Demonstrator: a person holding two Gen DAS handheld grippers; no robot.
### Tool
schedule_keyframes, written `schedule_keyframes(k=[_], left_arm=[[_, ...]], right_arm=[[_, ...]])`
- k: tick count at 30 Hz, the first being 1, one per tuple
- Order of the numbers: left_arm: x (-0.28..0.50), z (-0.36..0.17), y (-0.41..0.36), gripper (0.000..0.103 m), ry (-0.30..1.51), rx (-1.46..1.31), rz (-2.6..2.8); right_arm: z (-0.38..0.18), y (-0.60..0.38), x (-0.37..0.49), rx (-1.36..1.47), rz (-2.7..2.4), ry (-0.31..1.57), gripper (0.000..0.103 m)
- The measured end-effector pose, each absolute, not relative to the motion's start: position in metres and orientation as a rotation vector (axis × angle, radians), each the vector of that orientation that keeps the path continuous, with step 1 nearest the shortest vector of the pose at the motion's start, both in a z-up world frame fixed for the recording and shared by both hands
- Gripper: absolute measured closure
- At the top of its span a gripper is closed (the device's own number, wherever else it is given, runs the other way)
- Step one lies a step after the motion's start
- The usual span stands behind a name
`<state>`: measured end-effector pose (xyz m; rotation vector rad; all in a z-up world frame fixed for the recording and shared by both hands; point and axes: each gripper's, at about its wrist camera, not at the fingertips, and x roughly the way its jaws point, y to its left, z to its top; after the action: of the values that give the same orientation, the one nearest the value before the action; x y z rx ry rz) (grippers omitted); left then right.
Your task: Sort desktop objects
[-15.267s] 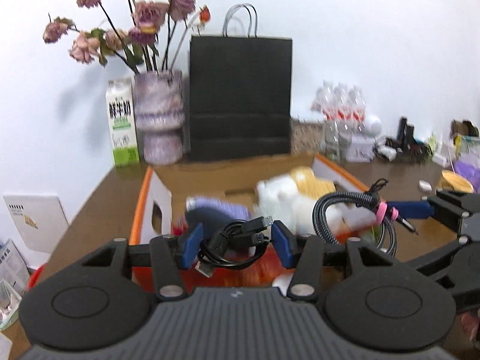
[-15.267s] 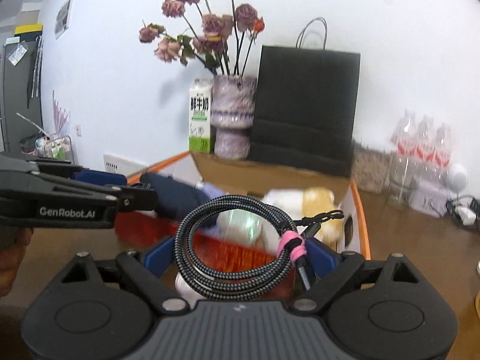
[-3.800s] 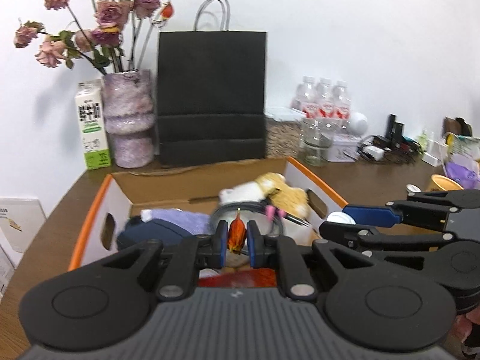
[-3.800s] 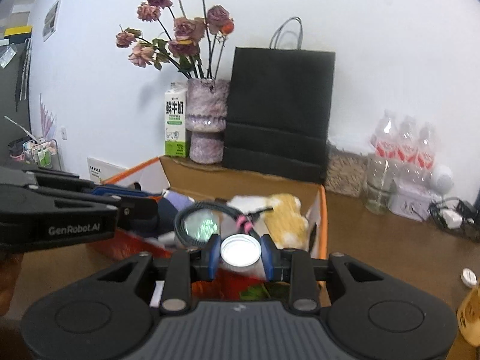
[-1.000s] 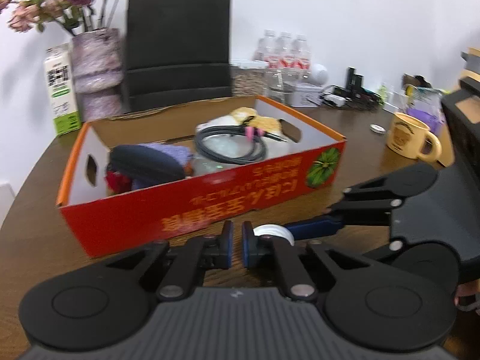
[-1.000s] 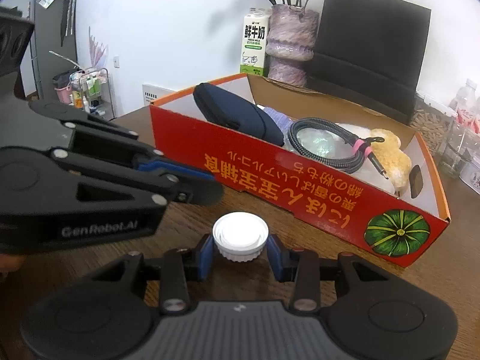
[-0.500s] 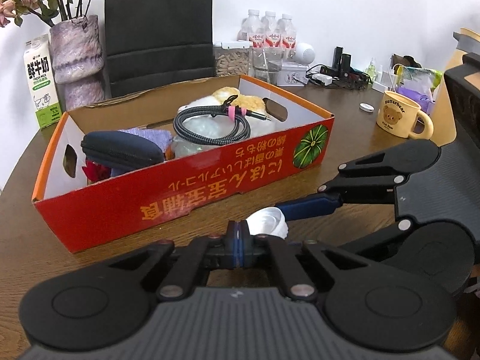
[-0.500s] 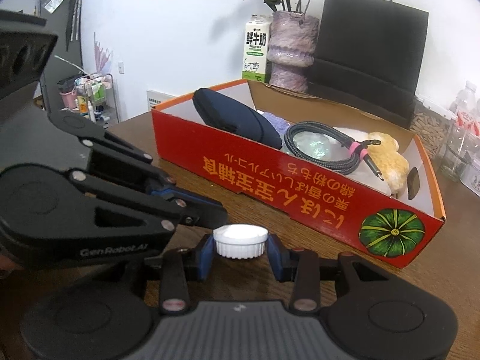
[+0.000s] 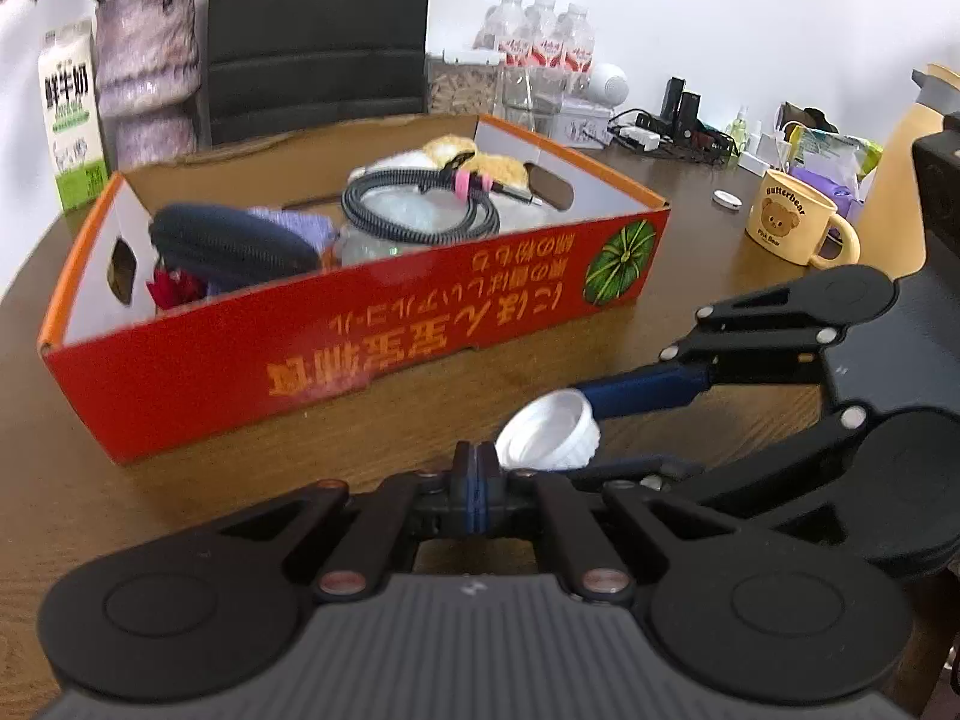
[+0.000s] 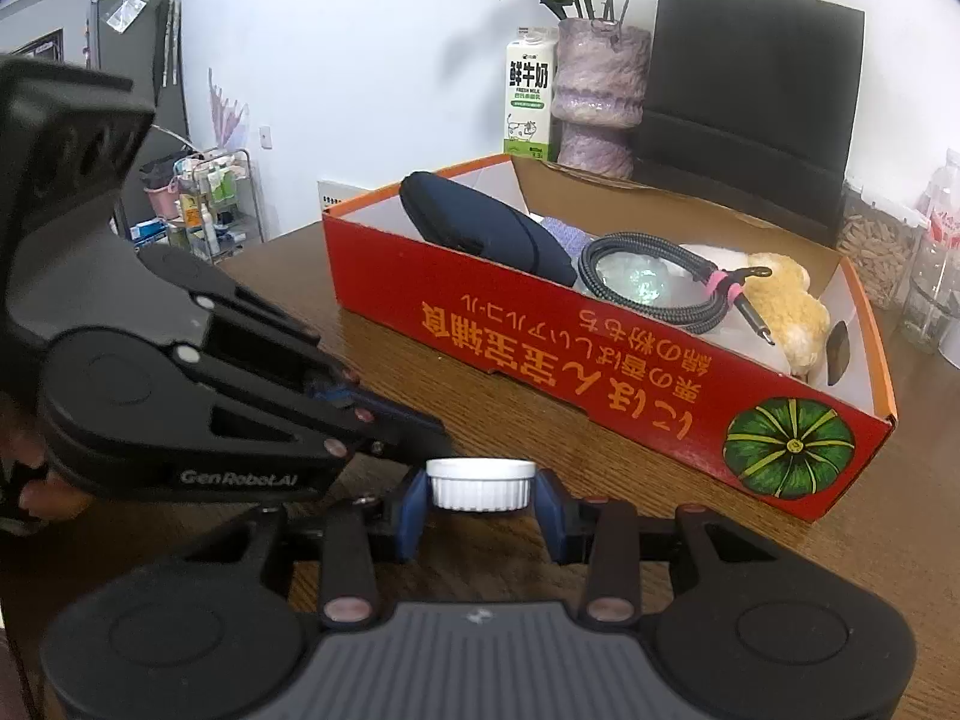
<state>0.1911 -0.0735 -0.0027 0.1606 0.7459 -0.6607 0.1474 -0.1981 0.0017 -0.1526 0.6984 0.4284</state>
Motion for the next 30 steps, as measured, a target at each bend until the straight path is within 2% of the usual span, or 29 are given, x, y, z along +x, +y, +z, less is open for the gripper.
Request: schedule_keyframes(k=[10, 15, 30], left_arm=[[0.186, 0.003, -0.075, 0.101, 0.692, 0.173, -0.690], [0.187, -0.003, -0.078, 0.101, 0.717, 0.183, -0.699], [0.191, -0.006, -0.064, 0.101, 0.759, 0.137, -0.647]], right_arm=[[0.002, -0.198, 0.144, -0.183, 0.453, 0.706, 0.065], [0.007, -0.206, 0.143, -0.139, 0.455, 0.687, 0.069], [0.006, -0.202, 0.161, -0.082, 0.451, 0.696, 0.069]])
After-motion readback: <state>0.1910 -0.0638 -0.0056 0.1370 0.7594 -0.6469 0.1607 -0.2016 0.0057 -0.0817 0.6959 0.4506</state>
